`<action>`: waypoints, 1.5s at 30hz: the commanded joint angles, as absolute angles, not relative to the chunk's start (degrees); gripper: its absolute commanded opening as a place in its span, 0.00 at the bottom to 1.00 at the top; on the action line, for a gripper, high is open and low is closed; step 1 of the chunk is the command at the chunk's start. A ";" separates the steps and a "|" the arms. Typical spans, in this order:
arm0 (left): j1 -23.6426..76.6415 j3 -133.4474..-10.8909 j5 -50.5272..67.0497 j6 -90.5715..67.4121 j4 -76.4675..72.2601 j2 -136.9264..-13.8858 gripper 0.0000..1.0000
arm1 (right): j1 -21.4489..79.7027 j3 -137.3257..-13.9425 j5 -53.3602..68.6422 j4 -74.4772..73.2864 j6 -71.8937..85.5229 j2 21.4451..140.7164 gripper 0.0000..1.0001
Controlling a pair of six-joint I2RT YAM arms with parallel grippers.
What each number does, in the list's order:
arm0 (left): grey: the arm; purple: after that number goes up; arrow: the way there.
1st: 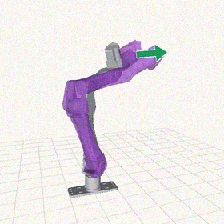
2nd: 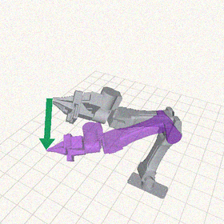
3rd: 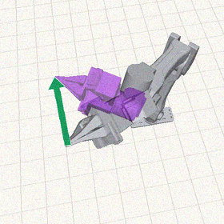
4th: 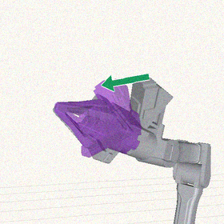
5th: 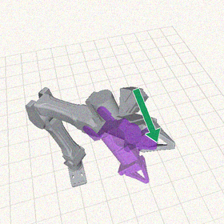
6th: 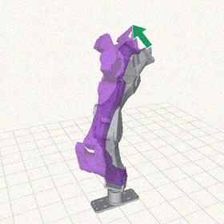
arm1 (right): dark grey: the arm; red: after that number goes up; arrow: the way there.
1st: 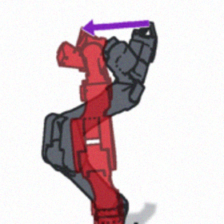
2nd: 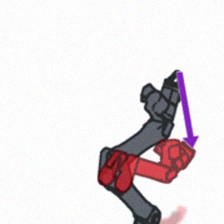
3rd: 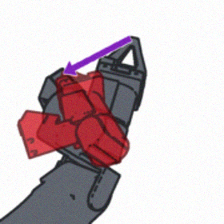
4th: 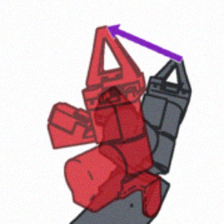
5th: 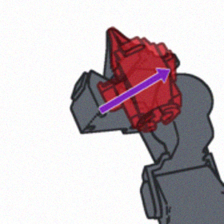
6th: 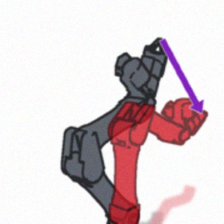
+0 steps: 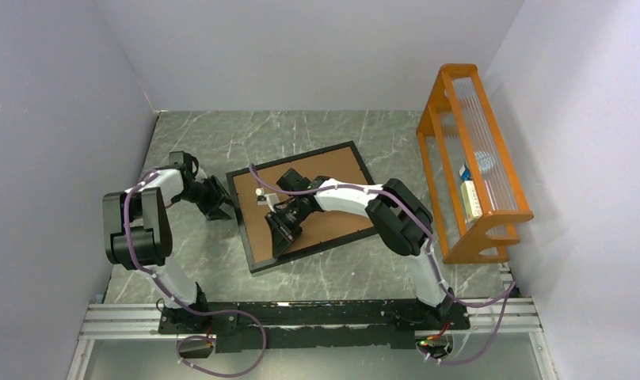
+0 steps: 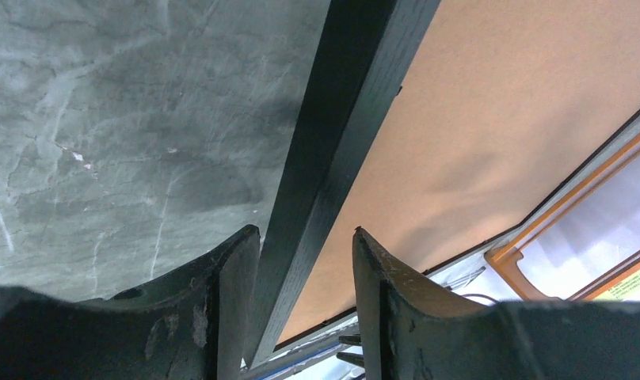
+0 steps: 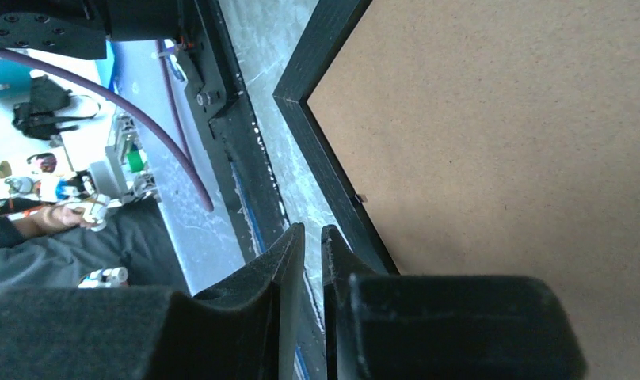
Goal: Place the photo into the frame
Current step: Install the photo frame at the center of the board.
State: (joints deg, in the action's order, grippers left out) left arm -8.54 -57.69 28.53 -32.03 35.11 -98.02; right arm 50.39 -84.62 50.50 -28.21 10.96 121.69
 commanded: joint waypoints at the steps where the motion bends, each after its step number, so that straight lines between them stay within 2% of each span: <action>1: -8.66 -57.25 30.01 -29.83 35.07 -98.20 0.51 | 50.62 -88.11 55.84 -28.60 10.74 122.77 0.18; 15: -8.64 -57.55 30.86 -29.89 34.80 -99.12 0.47 | 51.42 -88.48 51.19 -26.25 14.28 126.31 0.25; 26: -8.61 -57.44 30.62 -29.77 35.09 -98.93 0.46 | 51.33 -88.89 44.58 -28.11 13.71 129.41 0.26; 45: -8.61 -57.44 30.59 -29.62 35.24 -98.99 0.44 | 49.26 -88.53 41.22 -27.18 13.26 133.80 0.30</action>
